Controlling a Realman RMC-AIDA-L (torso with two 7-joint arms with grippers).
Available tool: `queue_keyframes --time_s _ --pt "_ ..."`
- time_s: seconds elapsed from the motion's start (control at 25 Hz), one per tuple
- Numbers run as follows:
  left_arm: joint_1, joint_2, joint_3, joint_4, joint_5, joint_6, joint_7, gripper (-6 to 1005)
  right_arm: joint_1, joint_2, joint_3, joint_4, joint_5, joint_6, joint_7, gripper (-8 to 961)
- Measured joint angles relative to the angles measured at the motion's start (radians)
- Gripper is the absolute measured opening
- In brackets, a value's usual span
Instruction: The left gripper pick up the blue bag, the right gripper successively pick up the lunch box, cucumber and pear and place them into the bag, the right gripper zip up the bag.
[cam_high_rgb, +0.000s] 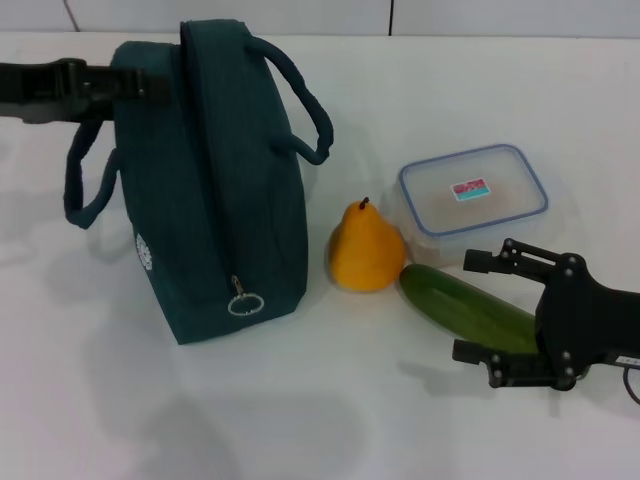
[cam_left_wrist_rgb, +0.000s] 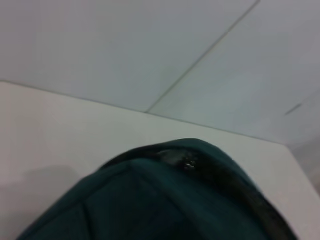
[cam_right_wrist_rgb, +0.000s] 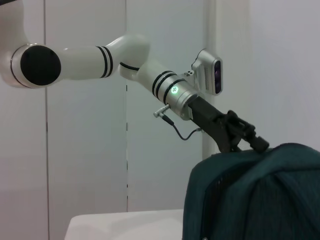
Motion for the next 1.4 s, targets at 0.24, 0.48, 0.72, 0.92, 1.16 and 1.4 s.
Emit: queue_keyframes --time_s 0.24,0.48,0.72,0.92,1.16,1.4 --pt "0.008 -0.020 -0.006 0.000 0.017 -0.015 0.055 809 -0.003 0.000 0.001 0.000 0.000 0.009 -0.001 855" --pt "0.019 -0.037 -0.048 -0.010 0.013 -0.019 0.090 619 -0.004 0.000 0.002 0.005 0.000 0.009 -0.006 855" --pt "0.023 -0.034 -0.034 -0.023 0.016 -0.009 0.094 435 -0.004 0.000 0.003 0.009 0.009 0.009 -0.006 855" --pt "0.024 -0.034 0.010 -0.023 0.018 0.017 0.095 197 -0.006 -0.001 0.040 0.013 0.012 0.009 -0.003 855" --pt "0.012 -0.043 0.020 -0.012 0.006 0.062 0.095 47 -0.007 -0.002 0.183 0.057 0.012 0.031 0.047 854" --pt "0.010 -0.045 0.019 -0.011 -0.032 0.069 0.111 50 -0.004 -0.001 0.295 0.063 0.012 0.164 0.229 854"
